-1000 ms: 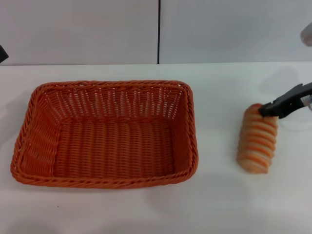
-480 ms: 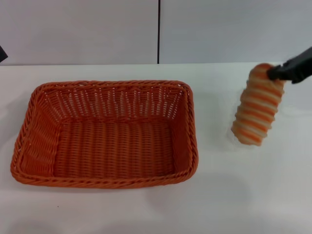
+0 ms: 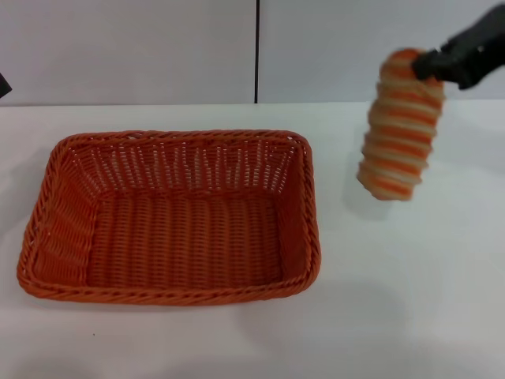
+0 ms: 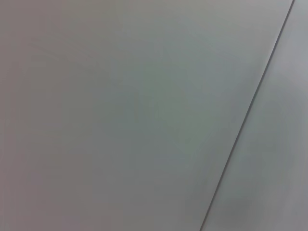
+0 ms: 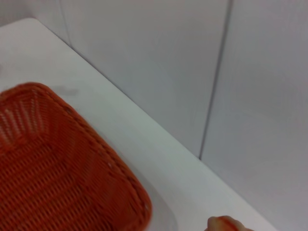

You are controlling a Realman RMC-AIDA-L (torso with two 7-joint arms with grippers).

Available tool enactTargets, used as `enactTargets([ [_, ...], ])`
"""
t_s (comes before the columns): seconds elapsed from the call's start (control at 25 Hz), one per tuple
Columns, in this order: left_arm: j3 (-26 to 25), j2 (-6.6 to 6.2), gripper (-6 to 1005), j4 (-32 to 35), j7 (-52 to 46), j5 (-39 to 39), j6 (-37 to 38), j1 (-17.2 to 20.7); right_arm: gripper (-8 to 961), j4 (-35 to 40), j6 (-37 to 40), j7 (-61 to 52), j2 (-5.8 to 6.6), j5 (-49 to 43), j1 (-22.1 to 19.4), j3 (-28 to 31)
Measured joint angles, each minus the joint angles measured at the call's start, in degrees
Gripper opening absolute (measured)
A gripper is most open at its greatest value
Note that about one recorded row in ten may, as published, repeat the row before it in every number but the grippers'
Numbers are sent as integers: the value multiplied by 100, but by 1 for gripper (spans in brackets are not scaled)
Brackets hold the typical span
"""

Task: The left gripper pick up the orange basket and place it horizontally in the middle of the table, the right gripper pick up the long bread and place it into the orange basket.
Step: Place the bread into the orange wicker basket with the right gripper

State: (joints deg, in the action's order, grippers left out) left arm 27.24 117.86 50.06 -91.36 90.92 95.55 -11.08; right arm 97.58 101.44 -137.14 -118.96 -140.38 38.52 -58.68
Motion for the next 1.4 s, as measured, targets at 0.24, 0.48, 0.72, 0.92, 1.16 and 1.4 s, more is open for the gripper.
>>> enactTargets([
  [0.24, 0, 7, 737, -119, 47, -5, 9, -44, 8, -209, -581, 88, 20, 758, 222, -449],
  [0.48, 7, 3, 738, -153, 44, -5, 78, -58, 15, -1214, -1958, 1009, 23, 1843, 408, -888],
  [0.72, -14, 5, 738, -155, 21, -13, 158, -44, 46, -2976, -2464, 1948, 8, 3007, 934, -1196],
  [0.92, -17, 11, 738, -164, 16, -14, 139, -45, 72, -3395, -2666, 2110, 0, 3304, 1036, -1695],
  [1.16, -17, 8, 738, -252, 57, -24, 121, -101, 102, -3930, -2856, 2281, -5, 3652, 1072, -2093],
  [1.4, -17, 8, 739, -283, 58, -30, 121, -115, 133, -4288, -2869, 2459, -4, 3755, 959, -2031],
])
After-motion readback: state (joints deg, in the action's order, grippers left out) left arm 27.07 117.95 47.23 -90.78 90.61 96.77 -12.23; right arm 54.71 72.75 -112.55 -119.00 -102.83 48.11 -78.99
